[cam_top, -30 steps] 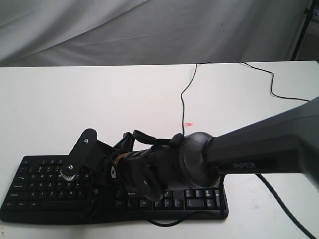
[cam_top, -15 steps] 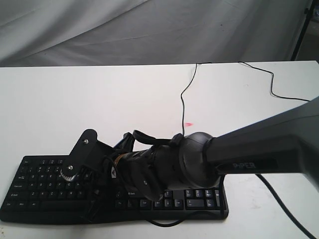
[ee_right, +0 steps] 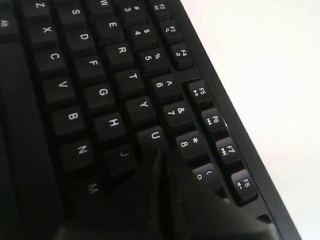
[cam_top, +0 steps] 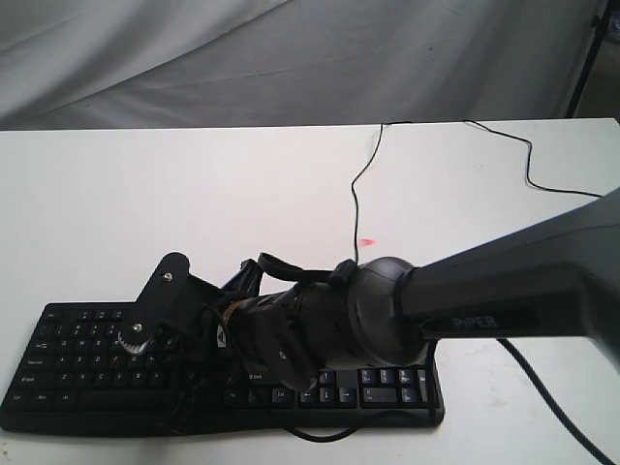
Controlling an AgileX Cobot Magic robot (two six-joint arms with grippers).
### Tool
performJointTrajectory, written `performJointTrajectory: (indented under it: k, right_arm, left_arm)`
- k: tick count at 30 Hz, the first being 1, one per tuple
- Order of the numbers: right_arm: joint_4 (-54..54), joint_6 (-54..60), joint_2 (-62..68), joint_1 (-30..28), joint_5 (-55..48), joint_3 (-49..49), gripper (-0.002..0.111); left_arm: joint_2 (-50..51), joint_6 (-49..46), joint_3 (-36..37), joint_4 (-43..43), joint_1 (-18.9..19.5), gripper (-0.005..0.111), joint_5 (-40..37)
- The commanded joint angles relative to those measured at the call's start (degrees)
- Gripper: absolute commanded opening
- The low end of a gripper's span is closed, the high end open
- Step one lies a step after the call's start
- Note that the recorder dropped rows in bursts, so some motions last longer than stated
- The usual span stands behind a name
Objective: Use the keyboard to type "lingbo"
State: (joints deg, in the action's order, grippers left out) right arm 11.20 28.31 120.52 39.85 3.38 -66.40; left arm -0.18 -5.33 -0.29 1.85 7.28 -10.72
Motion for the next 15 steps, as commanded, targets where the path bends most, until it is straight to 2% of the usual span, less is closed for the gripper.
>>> performJointTrajectory:
  k: [1, 15]
  right_arm:
    - [-0.7, 0.3, -0.2, -0.5, -1.0, -0.4, 0.000]
    - [-1.3, 0.4, -2.8, -0.5, -0.9, -0.4, 0.000]
  left_arm:
    - [0.2, 0.2, 0.3, 0.0, -0.2, 0.001, 0.2]
    - [0.2, 0.2, 0.3, 0.0, -0.2, 0.001, 0.2]
